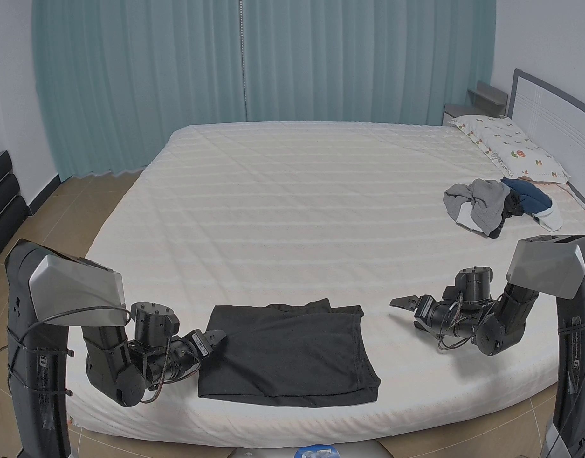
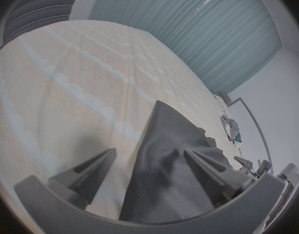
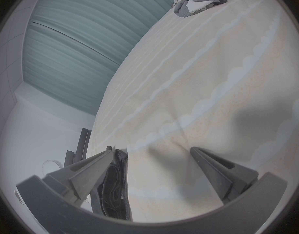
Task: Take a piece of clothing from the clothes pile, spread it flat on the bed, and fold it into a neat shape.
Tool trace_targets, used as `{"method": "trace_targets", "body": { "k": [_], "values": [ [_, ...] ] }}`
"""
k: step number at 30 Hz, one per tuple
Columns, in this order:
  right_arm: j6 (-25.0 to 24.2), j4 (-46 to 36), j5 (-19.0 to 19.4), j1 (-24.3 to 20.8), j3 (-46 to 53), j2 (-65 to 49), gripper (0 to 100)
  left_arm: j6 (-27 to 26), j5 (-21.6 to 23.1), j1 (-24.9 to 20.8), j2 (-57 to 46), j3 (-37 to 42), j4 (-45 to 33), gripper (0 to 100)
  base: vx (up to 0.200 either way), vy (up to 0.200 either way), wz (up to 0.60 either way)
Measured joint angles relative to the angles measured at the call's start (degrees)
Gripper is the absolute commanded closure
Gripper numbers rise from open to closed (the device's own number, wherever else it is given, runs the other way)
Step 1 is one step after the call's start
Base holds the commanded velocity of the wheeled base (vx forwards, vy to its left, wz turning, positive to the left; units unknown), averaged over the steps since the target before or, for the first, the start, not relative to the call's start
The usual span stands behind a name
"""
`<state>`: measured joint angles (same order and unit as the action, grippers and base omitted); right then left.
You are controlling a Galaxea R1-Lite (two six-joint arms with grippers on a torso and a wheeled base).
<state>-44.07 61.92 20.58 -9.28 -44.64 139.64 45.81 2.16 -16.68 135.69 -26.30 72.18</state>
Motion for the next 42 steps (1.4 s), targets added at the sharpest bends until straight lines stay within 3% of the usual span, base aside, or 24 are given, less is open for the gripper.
{"method": "trace_targets", "body": {
  "k": [9, 15, 21, 30, 34, 42],
  "values": [
    [-0.35, 0.1, -0.27, -2.88, 2.78, -1.77, 0, 0.06, 0.09, 1.5, -0.33, 0.23, -0.15, 0, 0.0, 0.0, 0.0],
    [-0.02, 0.13, -5.97, -6.64, 4.57, -3.58, 0, -0.27, -0.71, 2.44, -2.69, 0.39, -1.54, 0, 0.0, 0.0, 0.0],
    [0.55, -0.09, -9.08, -8.58, 5.01, -5.94, 0, -2.05, -1.29, 3.01, -7.36, 0.59, -4.68, 0, 0.0, 0.0, 0.0],
    [3.4, 2.13, -18.02, -9.41, 7.59, -9.57, 0, -2.43, -6.53, 3.54, -14.93, 2.93, -4.41, 0, 0.0, 0.0, 0.0],
    [5.69, 3.74, -19.21, -9.46, 12.18, -14.9, 0, -3.3, -7.62, 4.12, -20.87, 5.44, -4.5, 0, 0.0, 0.0, 0.0],
    [12.04, 5.35, -20.55, -9.24, 24.44, -31.51, 0, -10.59, -14.28, 5.63, -35.43, 12.28, -4.8, 0, 0.0, 0.0, 0.0]
  ]
}}
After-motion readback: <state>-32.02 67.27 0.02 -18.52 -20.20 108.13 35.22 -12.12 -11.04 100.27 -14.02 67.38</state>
